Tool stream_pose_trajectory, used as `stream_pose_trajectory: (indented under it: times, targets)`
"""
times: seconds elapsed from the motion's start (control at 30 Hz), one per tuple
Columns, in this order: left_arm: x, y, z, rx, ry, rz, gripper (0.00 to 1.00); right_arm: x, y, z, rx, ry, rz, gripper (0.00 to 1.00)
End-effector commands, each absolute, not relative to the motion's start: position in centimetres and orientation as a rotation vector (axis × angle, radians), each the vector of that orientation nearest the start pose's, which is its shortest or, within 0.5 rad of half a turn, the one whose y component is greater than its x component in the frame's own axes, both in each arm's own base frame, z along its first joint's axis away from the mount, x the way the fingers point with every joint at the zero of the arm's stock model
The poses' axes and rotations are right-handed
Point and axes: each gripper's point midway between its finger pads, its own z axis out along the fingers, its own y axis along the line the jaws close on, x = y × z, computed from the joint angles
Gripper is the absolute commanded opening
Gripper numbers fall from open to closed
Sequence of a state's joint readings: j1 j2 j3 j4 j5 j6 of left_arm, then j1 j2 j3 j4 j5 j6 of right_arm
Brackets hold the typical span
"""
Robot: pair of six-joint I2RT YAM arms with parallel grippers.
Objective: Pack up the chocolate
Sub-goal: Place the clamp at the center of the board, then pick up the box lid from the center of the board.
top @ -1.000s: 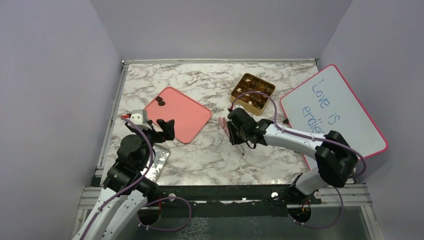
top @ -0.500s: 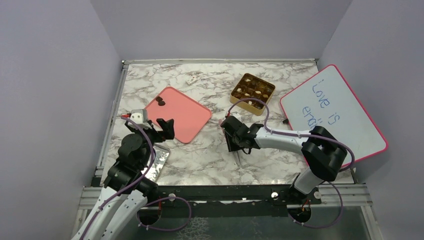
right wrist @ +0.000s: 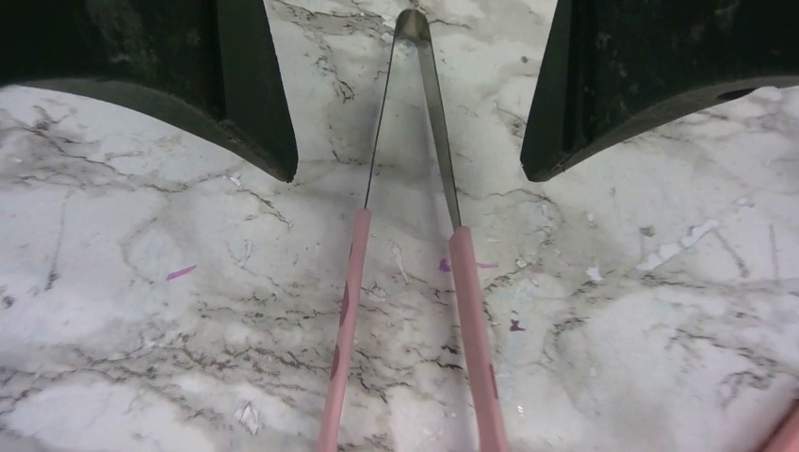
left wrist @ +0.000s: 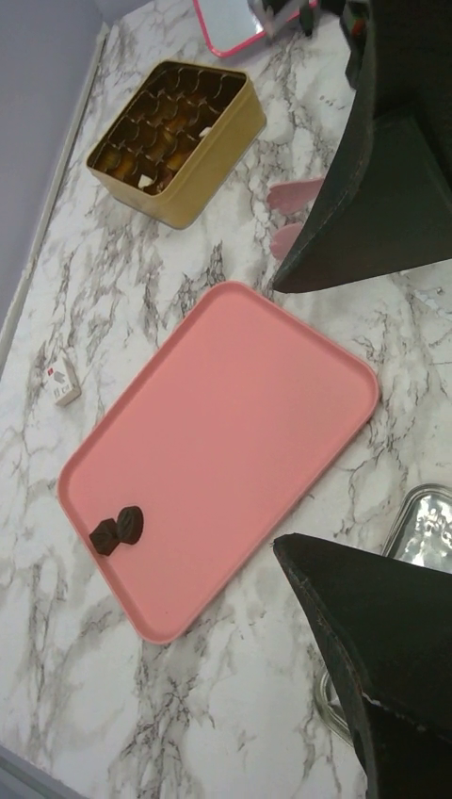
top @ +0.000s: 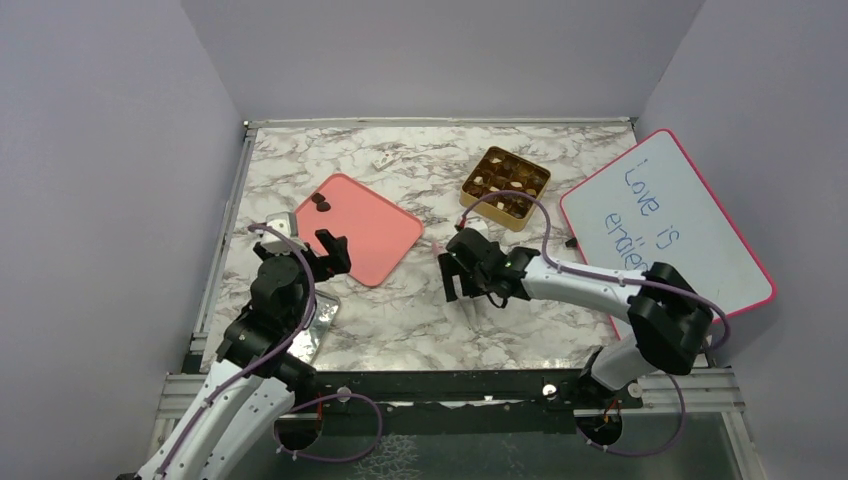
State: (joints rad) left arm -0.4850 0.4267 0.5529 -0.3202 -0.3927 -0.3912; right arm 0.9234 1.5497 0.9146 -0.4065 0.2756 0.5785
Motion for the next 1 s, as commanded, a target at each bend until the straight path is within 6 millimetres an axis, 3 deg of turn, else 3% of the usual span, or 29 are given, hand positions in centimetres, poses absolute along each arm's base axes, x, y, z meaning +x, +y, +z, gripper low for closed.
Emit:
stream_pose_trajectory:
  times: [0.0, 0.3, 0.57, 0.67, 0.77, 0.87, 0.97]
  targets:
    - [24.8, -5.5, 21.6, -0.368, 1.785, -0.244, 0.99, 23.0, 25.2, 8.2, -0.318, 2.444, 0.250, 1.00]
    - [25.9, -5.7, 15.4, -0.727, 1.904, -0.235, 0.97, 22.1, 24.5, 14.3, -0.343, 2.261, 0.428, 1.00]
    - [25.3, -4.7, 9.2, -1.044, 2.086, 0.032, 0.97, 21.3, 22.7, 14.7, -0.358, 2.232, 0.405, 1.00]
    - [24.1, -4.0, 7.1, -1.194, 2.111, 0.131, 0.78, 21.3, 21.7, 14.2, -0.340, 2.236, 0.364, 1.00]
    - [23.5, -3.8, 5.8, -1.280, 2.118, 0.157, 0.66, 21.2, 21.2, 13.8, -0.337, 2.239, 0.342, 1.00]
    - [23.2, -3.3, 5.0, -1.322, 2.108, 0.188, 0.36, 21.1, 21.1, 13.5, -0.344, 2.238, 0.341, 1.00]
    - [23.1, -3.0, 4.5, -1.340, 2.109, 0.215, 0.33, 21.1, 20.9, 13.1, -0.352, 2.242, 0.324, 1.00]
